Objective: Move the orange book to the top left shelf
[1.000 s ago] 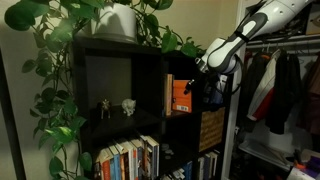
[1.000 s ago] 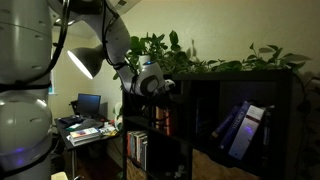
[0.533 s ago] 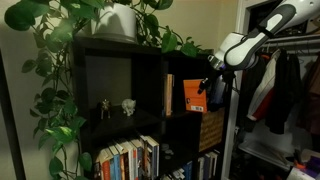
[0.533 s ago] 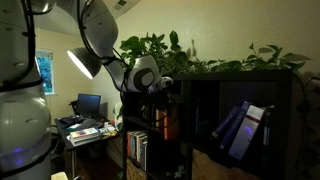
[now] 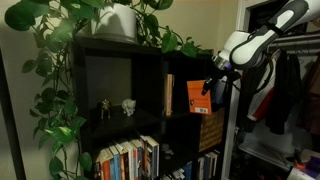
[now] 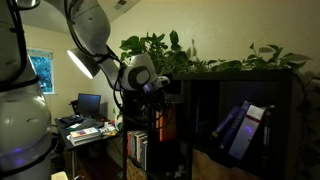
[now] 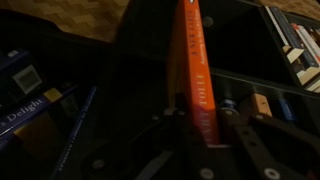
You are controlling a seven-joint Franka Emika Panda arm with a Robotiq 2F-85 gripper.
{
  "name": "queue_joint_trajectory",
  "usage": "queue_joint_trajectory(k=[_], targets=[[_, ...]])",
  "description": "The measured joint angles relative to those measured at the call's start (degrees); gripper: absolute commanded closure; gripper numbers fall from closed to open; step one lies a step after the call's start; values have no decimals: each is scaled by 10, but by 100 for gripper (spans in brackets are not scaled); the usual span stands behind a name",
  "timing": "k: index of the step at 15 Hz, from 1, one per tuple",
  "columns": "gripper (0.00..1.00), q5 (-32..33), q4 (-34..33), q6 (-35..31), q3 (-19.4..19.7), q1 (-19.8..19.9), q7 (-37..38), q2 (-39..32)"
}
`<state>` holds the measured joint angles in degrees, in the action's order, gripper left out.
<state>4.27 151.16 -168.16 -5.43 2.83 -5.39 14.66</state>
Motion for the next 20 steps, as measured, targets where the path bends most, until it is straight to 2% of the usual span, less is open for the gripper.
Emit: queue_joint_trajectory(k=[3,4,9,12,16,20], targets=[[79,0,0,0,1,0,0,0],[93,0,0,0,1,0,0,0],[93,-1,2,0,8,-1,0,2],[93,-20,23,1,35,-14,-6,21],[93,-49,72,11,81,-35,-19,81],[93,-51,81,57,117,-35,-26,145]])
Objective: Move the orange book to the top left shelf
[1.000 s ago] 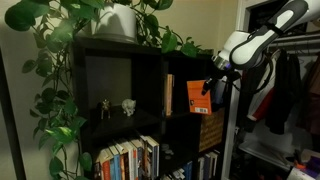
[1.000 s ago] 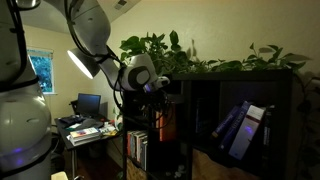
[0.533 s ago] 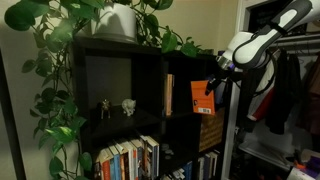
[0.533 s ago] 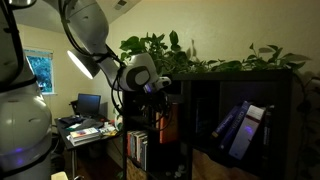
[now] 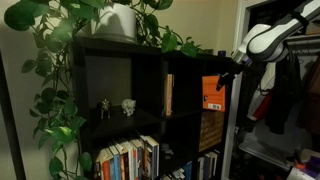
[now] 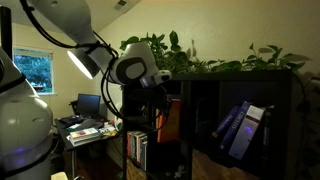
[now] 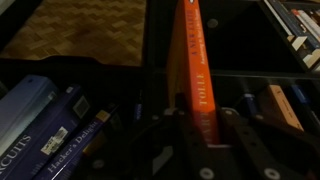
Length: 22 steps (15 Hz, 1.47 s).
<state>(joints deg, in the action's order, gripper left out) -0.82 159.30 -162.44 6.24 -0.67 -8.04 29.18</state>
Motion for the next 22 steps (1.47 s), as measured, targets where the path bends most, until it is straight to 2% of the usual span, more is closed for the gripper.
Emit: queue_joint_trajectory(k=[6,9,14,18,22], targets=[[93,1,-4,30,35,24,-5,48],[93,0,-4,32,50,37,-6,52],[93,0,-4,28,75,38,-18,49],[93,-11,-4,-5,93,26,-39,36],[93,-32,-12,-51,127,-16,-69,1]])
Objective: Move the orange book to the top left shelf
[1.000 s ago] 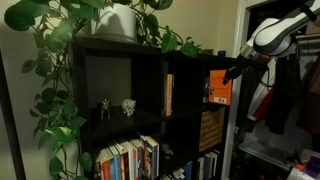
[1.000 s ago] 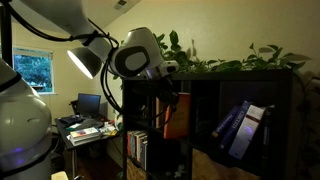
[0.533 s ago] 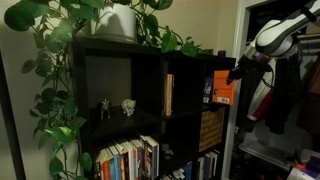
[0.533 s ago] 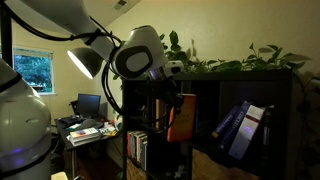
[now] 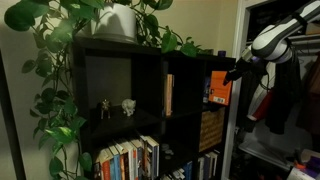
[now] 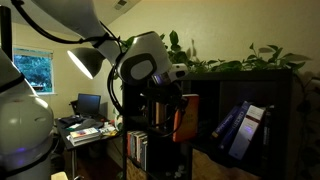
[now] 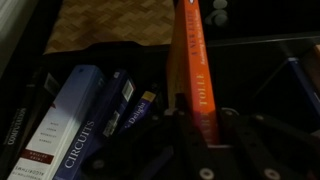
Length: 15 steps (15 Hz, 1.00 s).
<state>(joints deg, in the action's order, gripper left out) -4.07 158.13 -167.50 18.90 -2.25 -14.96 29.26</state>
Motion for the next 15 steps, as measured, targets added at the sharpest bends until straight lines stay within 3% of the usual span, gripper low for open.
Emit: queue_joint_trajectory(k=[5,15], targets=[[93,-36,-46,-33,74,-93,-53,-67],[93,-183,-148,-38,294,-332,-236,-155]])
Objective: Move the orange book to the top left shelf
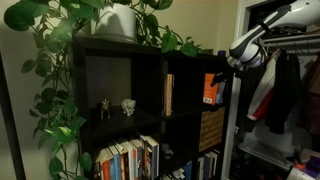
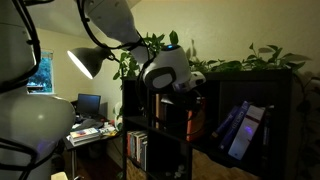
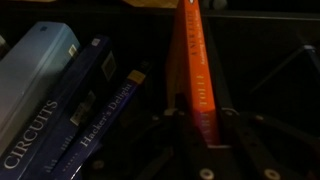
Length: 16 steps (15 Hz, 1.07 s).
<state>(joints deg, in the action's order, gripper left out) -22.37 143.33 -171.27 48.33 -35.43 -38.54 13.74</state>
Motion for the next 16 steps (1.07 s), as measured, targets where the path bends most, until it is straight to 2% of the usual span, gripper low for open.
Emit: queue_joint_trajectory(k=[10,16], targets=[[92,-153,-44,0,196,-222,-137,-29],[92,-184,-56,-34,301,-343,-181,-28]])
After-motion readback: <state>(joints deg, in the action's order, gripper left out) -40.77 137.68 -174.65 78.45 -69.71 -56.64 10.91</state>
